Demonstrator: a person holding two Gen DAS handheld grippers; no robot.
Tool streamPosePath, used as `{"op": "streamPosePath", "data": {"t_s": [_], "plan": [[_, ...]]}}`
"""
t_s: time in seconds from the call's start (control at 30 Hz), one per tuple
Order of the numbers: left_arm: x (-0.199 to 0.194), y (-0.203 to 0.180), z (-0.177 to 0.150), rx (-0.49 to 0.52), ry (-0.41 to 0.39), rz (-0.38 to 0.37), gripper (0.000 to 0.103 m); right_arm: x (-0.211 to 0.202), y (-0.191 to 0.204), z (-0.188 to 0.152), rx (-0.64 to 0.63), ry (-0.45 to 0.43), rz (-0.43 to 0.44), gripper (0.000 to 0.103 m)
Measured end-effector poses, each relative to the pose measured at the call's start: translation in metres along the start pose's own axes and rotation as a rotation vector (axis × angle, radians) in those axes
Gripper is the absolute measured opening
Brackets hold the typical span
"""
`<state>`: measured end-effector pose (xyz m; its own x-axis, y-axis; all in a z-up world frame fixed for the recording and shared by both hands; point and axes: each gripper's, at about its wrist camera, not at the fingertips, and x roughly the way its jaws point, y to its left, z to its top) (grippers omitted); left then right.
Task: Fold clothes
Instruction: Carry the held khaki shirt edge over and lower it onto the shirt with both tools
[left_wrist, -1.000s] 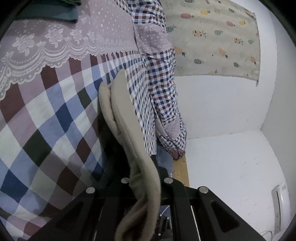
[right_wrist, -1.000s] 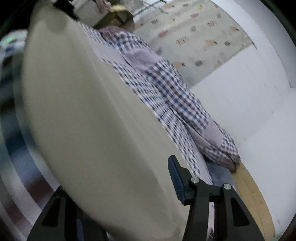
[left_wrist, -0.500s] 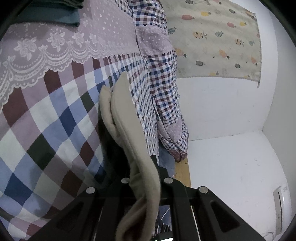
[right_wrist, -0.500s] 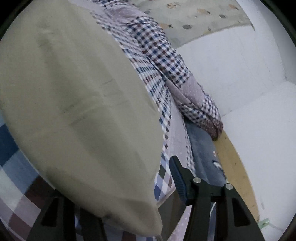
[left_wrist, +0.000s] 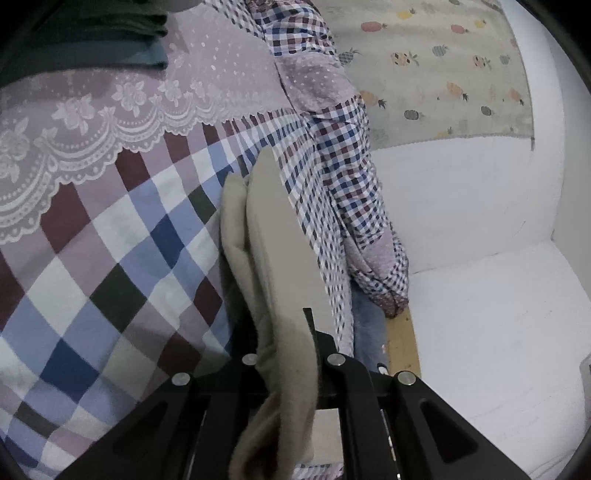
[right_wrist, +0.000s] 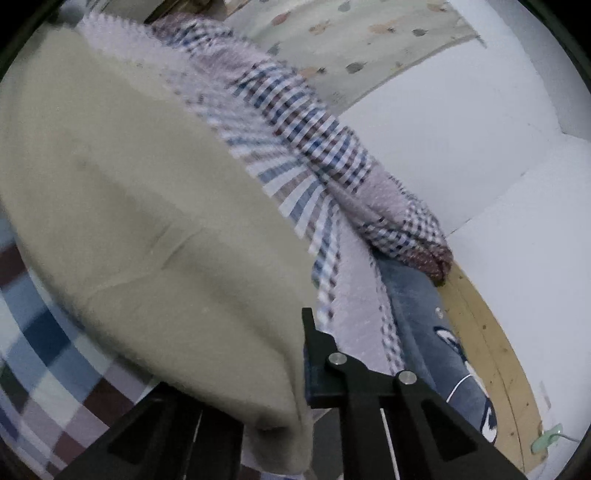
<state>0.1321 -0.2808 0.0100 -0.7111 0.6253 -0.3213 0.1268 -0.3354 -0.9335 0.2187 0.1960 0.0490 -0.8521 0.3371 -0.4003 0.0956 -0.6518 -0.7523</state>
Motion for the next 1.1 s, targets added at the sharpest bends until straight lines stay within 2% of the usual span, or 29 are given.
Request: {"op": "streamPosePath", "data": {"t_s": [0.1,0.2,0.33,0.5,0.67,0.77,0.87,0.97,1.1], "plan": [[-0.011,-0.022,-0.004,0.052,-0.025,-0.003,0.005,-0.025,-0.016,0.015,0.028,-0.055,-0.016,0.005],[-0.031,-0.054,-0.008,0.092,-0.059,-0.037,0.005,-0.05,-0.038,0.028,0.058,-0.109,-0.037,0.005],[-0.068,-0.105,-0.011,0.148,-0.124,-0.114,0.005,-0.083,-0.075,0.043,0.107,-0.167,-0.071,0.006],[-0.123,-0.177,-0.026,0.237,-0.199,-0.216,0.005,-0.144,-0.122,0.06,0.139,-0.239,-0.116,0.006],[-0.173,-0.22,-0.043,0.281,-0.247,-0.275,0.005,-0.207,-0.158,0.076,0.162,-0.274,-0.117,0.006],[-0.187,-0.225,-0.044,0.259,-0.24,-0.259,0.005,-0.226,-0.169,0.084,0.166,-0.264,-0.085,0.006],[-0.18,-0.214,-0.039,0.223,-0.221,-0.207,0.005,-0.223,-0.168,0.089,0.16,-0.225,-0.015,0.006],[-0.152,-0.189,-0.032,0.175,-0.189,-0.122,0.005,-0.193,-0.154,0.087,0.149,-0.154,0.082,0.006],[-0.09,-0.155,-0.022,0.121,-0.151,-0.001,0.005,-0.123,-0.132,0.081,0.163,-0.062,0.191,0.007]]}}
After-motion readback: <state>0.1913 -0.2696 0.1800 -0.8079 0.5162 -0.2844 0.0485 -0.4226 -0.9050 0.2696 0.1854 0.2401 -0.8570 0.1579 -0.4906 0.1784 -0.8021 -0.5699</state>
